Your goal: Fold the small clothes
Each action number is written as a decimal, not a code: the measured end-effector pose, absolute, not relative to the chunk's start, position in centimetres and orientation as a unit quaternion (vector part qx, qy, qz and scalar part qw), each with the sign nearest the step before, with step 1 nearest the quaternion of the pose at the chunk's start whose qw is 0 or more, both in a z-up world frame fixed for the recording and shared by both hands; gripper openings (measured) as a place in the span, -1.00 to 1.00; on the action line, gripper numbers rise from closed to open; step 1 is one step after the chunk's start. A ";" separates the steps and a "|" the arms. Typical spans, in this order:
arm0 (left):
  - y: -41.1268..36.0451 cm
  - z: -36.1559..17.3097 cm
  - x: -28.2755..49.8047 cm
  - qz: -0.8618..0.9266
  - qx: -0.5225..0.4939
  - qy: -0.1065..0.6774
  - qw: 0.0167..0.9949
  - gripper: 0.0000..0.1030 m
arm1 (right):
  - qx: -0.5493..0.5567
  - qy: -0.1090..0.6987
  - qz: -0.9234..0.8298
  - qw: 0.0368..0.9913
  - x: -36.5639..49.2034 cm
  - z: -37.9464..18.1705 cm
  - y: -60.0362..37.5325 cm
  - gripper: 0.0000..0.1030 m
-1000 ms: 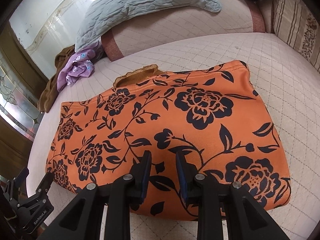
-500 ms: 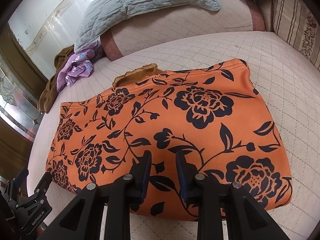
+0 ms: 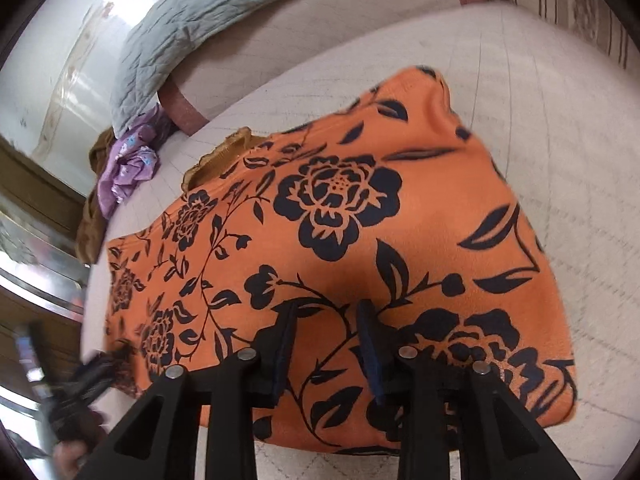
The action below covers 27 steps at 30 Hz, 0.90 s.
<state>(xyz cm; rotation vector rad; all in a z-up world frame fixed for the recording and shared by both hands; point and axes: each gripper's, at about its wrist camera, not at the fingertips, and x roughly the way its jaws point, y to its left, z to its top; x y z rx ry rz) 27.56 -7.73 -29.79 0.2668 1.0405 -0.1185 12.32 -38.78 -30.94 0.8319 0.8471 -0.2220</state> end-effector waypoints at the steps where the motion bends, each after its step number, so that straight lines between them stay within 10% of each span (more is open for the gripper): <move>1: -7.8 -29.5 27.4 -0.057 0.132 0.495 0.857 1.00 | 0.401 0.399 -0.100 0.819 12.2 -30.8 -39.0 -0.32; 4: -8.0 -28.1 26.4 -0.063 0.143 0.467 0.870 1.00 | 0.420 0.351 -0.102 0.831 11.1 -29.0 -40.4 -0.29; 7: -8.2 -27.0 25.9 -0.064 0.152 0.437 0.884 1.00 | 0.387 0.325 -0.140 0.851 11.3 -27.4 -41.8 0.36; 27: -7.0 -22.1 23.2 -0.072 0.128 0.347 0.926 1.00 | 0.337 0.287 -0.165 0.881 9.9 -24.9 -41.3 0.38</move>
